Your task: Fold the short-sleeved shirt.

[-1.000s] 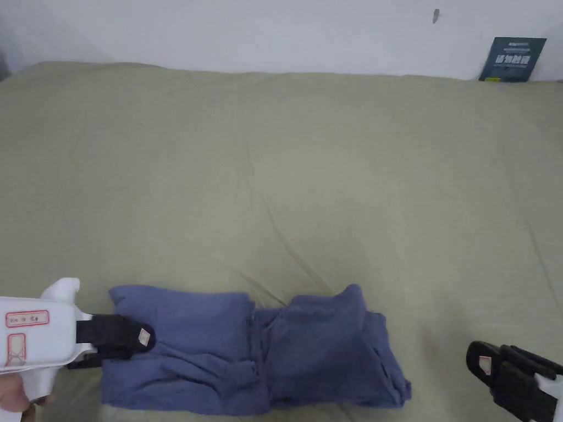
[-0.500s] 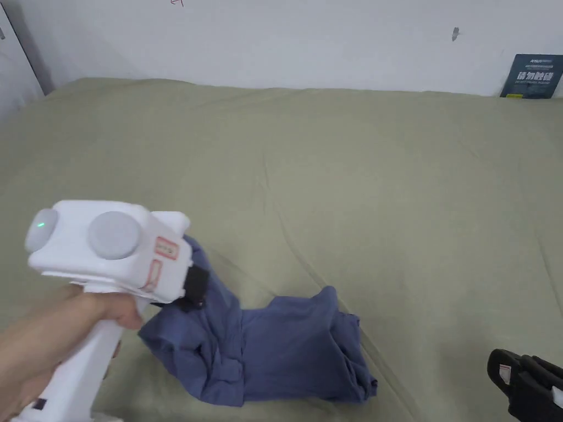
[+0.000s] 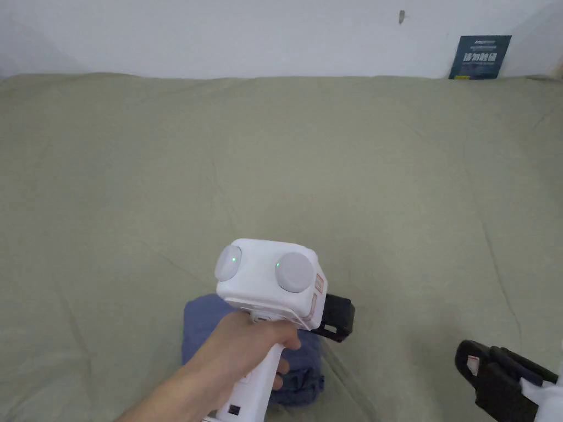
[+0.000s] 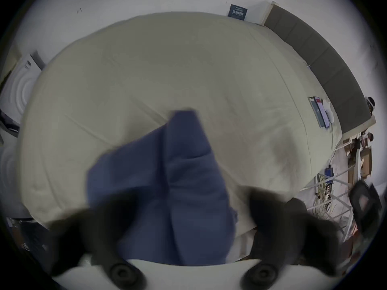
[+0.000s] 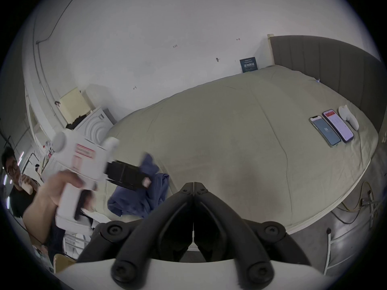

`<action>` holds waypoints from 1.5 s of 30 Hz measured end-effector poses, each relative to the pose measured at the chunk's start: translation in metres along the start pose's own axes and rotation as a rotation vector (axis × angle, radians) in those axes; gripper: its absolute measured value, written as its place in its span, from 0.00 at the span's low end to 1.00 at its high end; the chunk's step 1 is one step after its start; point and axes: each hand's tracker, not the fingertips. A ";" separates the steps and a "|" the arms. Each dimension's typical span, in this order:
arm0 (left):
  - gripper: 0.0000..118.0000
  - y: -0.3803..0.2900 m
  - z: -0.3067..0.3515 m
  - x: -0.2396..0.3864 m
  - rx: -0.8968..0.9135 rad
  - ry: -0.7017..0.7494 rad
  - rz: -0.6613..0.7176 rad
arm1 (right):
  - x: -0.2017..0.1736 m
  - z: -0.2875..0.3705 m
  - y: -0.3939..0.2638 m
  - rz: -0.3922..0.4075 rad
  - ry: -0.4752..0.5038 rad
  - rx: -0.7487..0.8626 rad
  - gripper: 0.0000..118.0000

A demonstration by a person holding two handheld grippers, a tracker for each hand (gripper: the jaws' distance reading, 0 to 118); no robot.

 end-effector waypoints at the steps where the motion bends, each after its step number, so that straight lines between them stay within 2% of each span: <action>1: 0.93 0.002 -0.002 0.000 0.005 -0.002 0.002 | 0.002 0.002 0.000 -0.006 -0.002 0.002 0.00; 4: 0.93 -0.008 0.030 0.002 0.027 -0.076 0.016 | 0.006 0.001 -0.001 -0.024 0.001 -0.003 0.00; 6: 0.88 -0.017 0.061 -0.017 0.086 -0.153 0.064 | 0.006 -0.002 -0.002 -0.025 -0.013 -0.005 0.00; 7: 0.73 -0.015 0.069 -0.034 0.104 -0.171 0.072 | 0.005 -0.003 -0.002 -0.030 -0.013 -0.005 0.00; 8: 0.47 -0.020 0.082 -0.047 0.121 -0.173 0.072 | 0.005 -0.005 -0.002 -0.037 -0.001 -0.008 0.00; 9: 0.11 -0.027 0.094 -0.061 0.165 -0.153 0.085 | 0.004 -0.007 -0.002 -0.049 0.013 -0.010 0.00; 10: 0.02 -0.034 0.098 -0.074 0.177 -0.165 0.122 | 0.003 -0.008 -0.002 -0.057 0.024 -0.010 0.00; 14: 0.02 -0.050 0.106 -0.116 0.175 -0.051 0.172 | -0.005 -0.015 -0.002 -0.053 0.034 -0.018 0.00; 15: 0.02 -0.048 0.102 -0.124 0.178 -0.065 0.180 | -0.006 -0.017 -0.003 -0.053 0.041 -0.023 0.00; 16: 0.02 -0.049 0.099 -0.128 0.180 -0.100 0.199 | -0.008 -0.018 -0.003 -0.055 0.041 -0.024 0.00; 18: 0.02 -0.048 0.083 -0.128 0.142 -0.268 0.285 | -0.010 -0.019 -0.004 -0.061 0.044 -0.029 0.00; 20: 0.02 -0.045 0.063 -0.120 0.107 -0.345 0.284 | -0.011 -0.019 -0.004 -0.063 0.048 -0.036 0.00; 24: 0.02 -0.040 0.001 -0.092 0.016 -0.404 0.268 | -0.012 -0.019 -0.005 -0.050 0.028 -0.048 0.00; 27: 0.02 -0.047 -0.037 -0.082 -0.049 -0.456 0.362 | -0.008 -0.022 -0.005 -0.061 0.015 -0.066 0.00; 31: 0.02 -0.052 -0.049 -0.085 -0.023 -0.482 0.344 | -0.007 -0.033 -0.007 -0.061 -0.002 -0.101 0.00; 35: 0.02 -0.062 -0.053 -0.113 -0.016 -0.649 0.393 | -0.014 -0.047 -0.006 -0.067 0.022 -0.123 0.00; 36: 0.02 -0.063 -0.047 -0.116 0.018 -0.682 0.381 | -0.016 -0.052 -0.005 -0.069 0.041 -0.128 0.00; 38: 0.02 -0.061 -0.020 -0.118 0.067 -0.652 0.320 | -0.024 -0.062 -0.001 -0.069 0.063 -0.137 0.00; 41: 0.02 -0.063 0.030 -0.133 0.145 -0.693 0.264 | -0.039 -0.086 0.008 -0.057 0.154 -0.171 0.00; 44: 0.02 -0.073 0.076 -0.163 0.222 -0.587 0.289 | -0.052 -0.128 0.014 -0.058 0.279 -0.233 0.00; 45: 0.02 -0.079 0.086 -0.177 0.221 -0.535 0.308 | -0.054 -0.148 0.013 -0.081 0.354 -0.273 0.00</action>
